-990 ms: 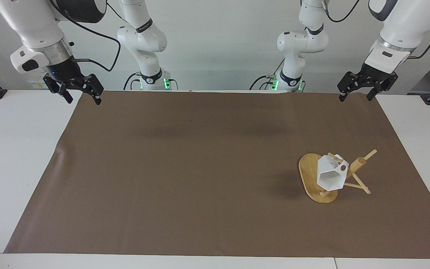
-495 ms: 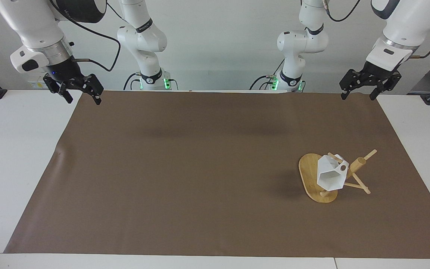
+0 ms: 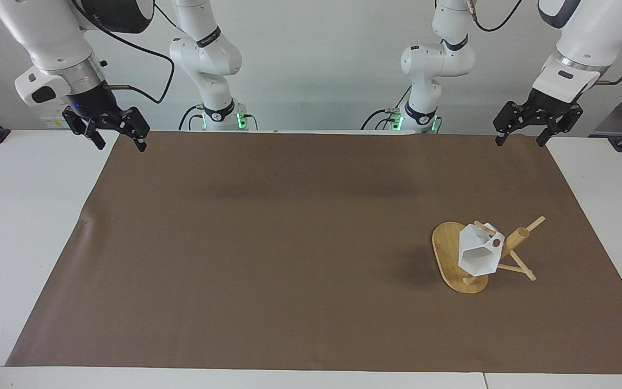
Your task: Hang cup on rack
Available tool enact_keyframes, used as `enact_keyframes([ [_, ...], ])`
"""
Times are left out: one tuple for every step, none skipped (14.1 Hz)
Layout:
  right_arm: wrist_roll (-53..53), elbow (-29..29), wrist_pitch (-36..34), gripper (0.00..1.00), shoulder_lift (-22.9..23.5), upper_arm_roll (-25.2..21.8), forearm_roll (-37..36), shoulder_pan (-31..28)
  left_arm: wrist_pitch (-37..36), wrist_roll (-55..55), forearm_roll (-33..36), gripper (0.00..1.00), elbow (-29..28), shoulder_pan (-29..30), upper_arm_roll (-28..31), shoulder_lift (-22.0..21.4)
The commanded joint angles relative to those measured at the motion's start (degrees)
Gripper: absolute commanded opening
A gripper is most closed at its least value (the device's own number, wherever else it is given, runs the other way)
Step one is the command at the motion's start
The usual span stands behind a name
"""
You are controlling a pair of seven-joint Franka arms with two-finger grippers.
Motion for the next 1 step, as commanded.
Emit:
enact_keyframes([
  [-1.3, -0.3, -0.9, 1.00, -0.6, 0.2, 0.1, -0.3, 1.4, -1.5, -1.1, 1.00, -1.7, 0.1, 0.1, -1.1],
])
